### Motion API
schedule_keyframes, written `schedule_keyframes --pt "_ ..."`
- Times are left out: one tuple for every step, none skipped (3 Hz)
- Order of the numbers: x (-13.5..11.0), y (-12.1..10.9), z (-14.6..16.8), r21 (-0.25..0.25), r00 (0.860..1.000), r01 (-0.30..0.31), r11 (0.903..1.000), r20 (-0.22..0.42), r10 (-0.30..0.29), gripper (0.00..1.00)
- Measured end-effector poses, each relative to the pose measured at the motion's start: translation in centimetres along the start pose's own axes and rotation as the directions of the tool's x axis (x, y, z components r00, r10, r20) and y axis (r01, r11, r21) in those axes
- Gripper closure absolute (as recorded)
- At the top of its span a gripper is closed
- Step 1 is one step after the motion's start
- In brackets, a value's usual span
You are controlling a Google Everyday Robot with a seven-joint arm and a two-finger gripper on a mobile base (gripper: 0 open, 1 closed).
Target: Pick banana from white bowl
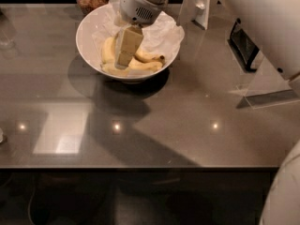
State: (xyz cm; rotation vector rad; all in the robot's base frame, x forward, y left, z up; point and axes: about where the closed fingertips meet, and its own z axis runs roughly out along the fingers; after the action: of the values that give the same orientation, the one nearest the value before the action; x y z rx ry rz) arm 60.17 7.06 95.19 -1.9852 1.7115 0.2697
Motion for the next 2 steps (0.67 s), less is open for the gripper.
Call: schedule_keyframes --pt "0.26 -0.50 1.31 -0.025 1.000 -0.014 0.9996 -0.013 0.014 0.42" --pt "0.71 -0.65 2.13 -0.044 0.999 -0.032 0.9985 -0.025 0.031 0.65"
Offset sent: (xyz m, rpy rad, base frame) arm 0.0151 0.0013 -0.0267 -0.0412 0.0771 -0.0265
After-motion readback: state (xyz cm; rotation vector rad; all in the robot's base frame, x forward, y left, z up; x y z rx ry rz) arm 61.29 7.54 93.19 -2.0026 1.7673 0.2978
